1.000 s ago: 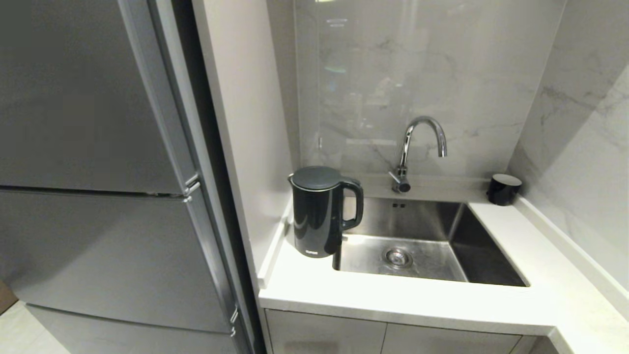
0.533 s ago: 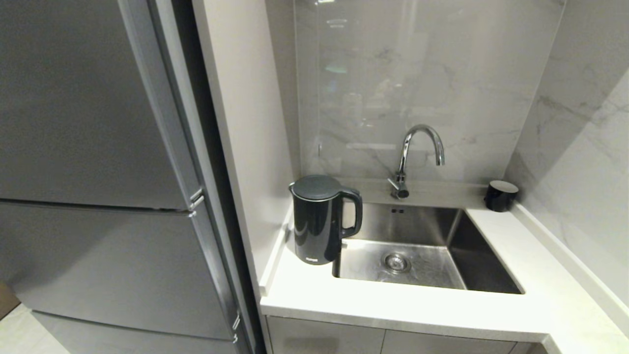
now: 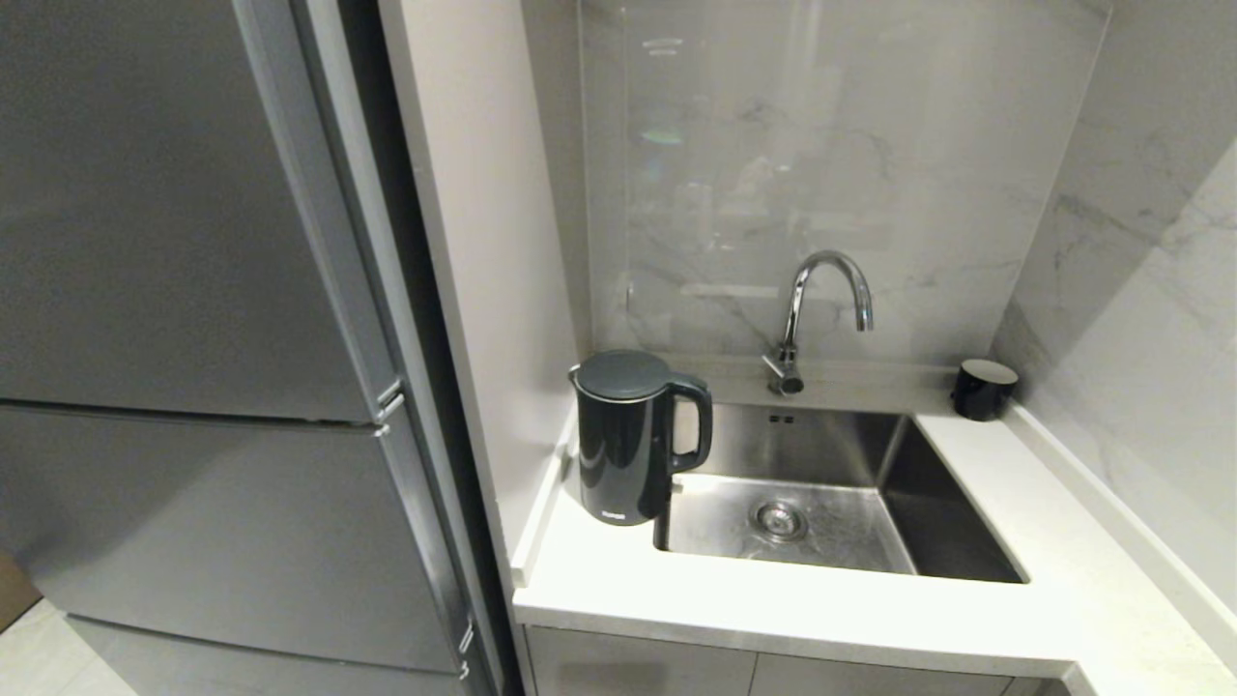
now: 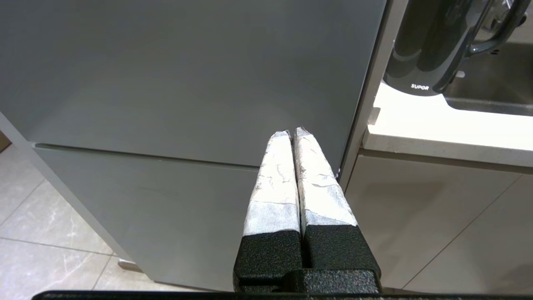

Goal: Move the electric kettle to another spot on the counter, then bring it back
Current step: Grab the kettle

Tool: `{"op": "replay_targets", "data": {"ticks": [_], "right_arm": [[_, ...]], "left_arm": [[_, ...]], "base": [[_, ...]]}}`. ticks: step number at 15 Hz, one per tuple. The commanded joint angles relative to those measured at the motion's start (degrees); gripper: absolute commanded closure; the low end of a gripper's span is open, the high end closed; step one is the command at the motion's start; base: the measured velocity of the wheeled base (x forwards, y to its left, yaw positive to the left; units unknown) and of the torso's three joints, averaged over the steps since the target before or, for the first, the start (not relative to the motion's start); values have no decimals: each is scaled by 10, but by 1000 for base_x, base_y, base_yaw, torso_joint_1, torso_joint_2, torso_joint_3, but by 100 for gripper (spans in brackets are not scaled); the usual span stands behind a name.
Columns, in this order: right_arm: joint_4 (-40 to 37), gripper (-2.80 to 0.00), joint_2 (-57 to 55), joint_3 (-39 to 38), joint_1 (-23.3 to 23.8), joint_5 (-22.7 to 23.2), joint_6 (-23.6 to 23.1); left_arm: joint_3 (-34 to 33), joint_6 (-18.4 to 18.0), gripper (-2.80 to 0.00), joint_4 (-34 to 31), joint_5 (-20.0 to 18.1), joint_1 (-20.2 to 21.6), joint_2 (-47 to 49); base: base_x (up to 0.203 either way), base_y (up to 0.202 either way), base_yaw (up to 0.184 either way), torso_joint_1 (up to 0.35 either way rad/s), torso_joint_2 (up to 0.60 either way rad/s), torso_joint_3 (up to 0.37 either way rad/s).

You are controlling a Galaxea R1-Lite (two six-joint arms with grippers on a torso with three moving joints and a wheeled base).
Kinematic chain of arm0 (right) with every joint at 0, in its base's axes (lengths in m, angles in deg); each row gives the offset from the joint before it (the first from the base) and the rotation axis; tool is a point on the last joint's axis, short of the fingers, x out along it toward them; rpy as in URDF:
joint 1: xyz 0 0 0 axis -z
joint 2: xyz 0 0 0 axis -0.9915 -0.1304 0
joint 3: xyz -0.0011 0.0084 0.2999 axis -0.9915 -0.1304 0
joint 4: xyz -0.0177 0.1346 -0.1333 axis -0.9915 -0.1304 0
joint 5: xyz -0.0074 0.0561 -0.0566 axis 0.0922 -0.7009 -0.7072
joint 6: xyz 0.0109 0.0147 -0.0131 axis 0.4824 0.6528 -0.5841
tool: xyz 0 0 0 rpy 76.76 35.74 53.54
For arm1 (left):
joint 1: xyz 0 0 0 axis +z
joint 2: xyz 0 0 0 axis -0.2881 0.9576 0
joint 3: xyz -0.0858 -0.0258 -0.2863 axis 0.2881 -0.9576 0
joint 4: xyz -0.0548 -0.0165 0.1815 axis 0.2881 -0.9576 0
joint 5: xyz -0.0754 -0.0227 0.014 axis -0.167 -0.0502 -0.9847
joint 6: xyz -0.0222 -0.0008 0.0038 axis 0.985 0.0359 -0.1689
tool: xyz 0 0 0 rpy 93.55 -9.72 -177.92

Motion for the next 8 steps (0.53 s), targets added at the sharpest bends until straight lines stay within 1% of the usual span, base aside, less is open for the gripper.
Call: {"op": "replay_targets", "data": {"ticks": [1,8], "right_arm": [[0,0,0,0,0,0,0],[0,0,0,0,0,0,0]], "left_arm": [[0,0,0,0,0,0,0],[0,0,0,0,0,0,0]], "base": [[0,0,0,0,0,0],[0,0,0,0,0,0]]}}
